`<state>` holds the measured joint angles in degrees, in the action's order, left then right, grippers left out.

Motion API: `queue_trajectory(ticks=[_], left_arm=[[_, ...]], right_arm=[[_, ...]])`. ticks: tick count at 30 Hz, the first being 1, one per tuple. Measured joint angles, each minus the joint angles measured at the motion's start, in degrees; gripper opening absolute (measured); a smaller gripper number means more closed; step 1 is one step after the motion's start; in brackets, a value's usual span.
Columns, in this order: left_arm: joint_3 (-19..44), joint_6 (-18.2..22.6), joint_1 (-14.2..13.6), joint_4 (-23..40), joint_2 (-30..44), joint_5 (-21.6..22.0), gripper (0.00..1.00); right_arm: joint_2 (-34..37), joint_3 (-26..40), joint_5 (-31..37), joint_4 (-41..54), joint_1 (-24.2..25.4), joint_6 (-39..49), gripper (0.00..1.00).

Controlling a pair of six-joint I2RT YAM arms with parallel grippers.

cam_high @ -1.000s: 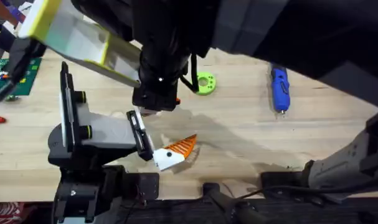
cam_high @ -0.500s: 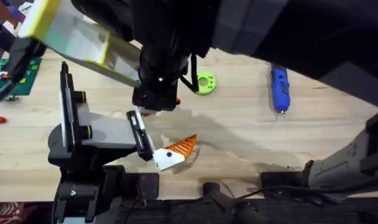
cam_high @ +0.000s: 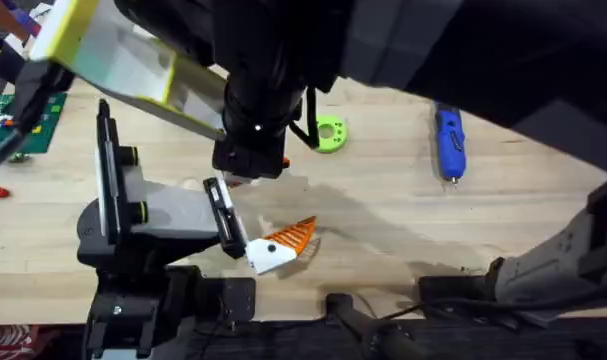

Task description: Pick up the gripper from the table and insert it into the empty holder that is missing its gripper. Then pick up a screw, insert it into the mounting hole, and use the screwdriver to tighten it. Finally, clean up the table by picking up the vegetable and placing it into the bucket.

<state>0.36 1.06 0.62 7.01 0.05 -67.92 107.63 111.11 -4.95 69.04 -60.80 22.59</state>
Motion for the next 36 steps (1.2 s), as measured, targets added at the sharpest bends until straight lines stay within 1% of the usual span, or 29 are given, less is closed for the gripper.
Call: queue_trajectory(ticks=[1, 2, 3, 7, 8, 9, 12, 22, 31, 36], left_arm=[[0.0, 0.0, 0.0, 0.0, 0.0, 0.0, 0.986], [0.0, 0.0, 0.0, 0.0, 0.0, 0.0, 0.986], [0.0, 0.1, 0.0, -0.1, 0.0, 0.1, 0.986], [0.0, 0.3, 0.0, -0.1, 0.0, 0.0, 0.986], [0.0, 0.4, 0.0, -0.1, 0.0, 0.0, 0.986], [0.0, 0.5, 0.0, -0.1, 0.0, 0.0, 0.986], [0.0, 0.7, 0.0, -0.1, 0.0, 0.0, 0.986], [0.0, 0.9, 0.0, -0.1, 0.0, 0.0, 0.986], [0.0, 1.1, 0.0, -0.1, 0.0, 0.0, 0.988], [0.0, 1.1, 0.0, -0.1, 0.0, 0.0, 0.986]], right_arm=[[0.0, 0.0, 0.0, 0.0, 0.0, 0.0, 0.022], [0.0, 0.0, 0.0, 0.1, 0.0, 0.0, 0.082], [0.0, 0.0, -0.1, 0.3, 0.0, 0.0, 0.193], [0.0, 0.0, 0.0, 0.7, -0.1, 0.3, 0.804], [0.0, 0.0, 0.3, 1.0, 0.1, 0.4, 0.930], [0.0, 0.0, 0.4, 1.0, 0.3, 0.5, 0.977], [0.0, 0.0, 0.5, 1.0, 0.5, 0.6, 0.996], [0.0, 0.6, 0.6, 2.0, 0.4, 0.6, 0.995], [0.0, 6.3, 1.7, 5.9, 0.8, 0.4, 0.997], [0.0, 9.6, 2.0, 8.1, 4.2, -0.4, 0.996]])
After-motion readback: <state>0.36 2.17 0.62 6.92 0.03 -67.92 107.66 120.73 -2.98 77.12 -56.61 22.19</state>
